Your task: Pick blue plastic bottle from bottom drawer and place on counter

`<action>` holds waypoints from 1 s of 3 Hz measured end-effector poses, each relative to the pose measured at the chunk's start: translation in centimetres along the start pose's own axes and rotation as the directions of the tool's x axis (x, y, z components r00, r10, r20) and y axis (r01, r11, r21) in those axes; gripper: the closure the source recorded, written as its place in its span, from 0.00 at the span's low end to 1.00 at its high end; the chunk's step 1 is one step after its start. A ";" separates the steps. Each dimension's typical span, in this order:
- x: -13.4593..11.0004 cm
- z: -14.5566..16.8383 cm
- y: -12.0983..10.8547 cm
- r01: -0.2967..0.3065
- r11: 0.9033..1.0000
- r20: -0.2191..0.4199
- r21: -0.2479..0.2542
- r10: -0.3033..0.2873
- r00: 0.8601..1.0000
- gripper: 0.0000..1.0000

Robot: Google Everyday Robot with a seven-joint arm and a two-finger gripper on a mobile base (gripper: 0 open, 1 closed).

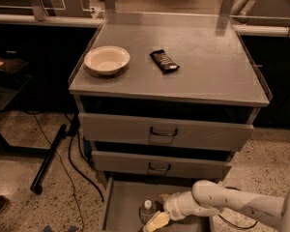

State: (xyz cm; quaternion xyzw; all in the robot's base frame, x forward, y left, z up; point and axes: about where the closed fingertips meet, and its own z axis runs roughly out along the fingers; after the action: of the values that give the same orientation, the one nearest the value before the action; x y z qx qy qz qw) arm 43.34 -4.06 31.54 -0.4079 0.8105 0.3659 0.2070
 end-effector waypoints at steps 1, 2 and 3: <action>0.1 0.4 -0.1 -0.003 1.000 0.005 -0.002 0.003 1.000 0.00; 0.8 1.1 -0.5 -0.003 1.000 0.026 -0.010 0.003 1.000 0.00; 0.9 1.9 -1.7 0.009 1.000 0.060 -0.004 -0.009 0.998 0.00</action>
Offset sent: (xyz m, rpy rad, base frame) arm 0.0001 -0.0005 -0.0301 0.0585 -0.0153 -0.0189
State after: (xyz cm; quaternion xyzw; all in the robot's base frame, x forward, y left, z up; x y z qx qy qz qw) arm 44.27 -3.77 29.03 -0.4007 0.8013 0.3788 0.2321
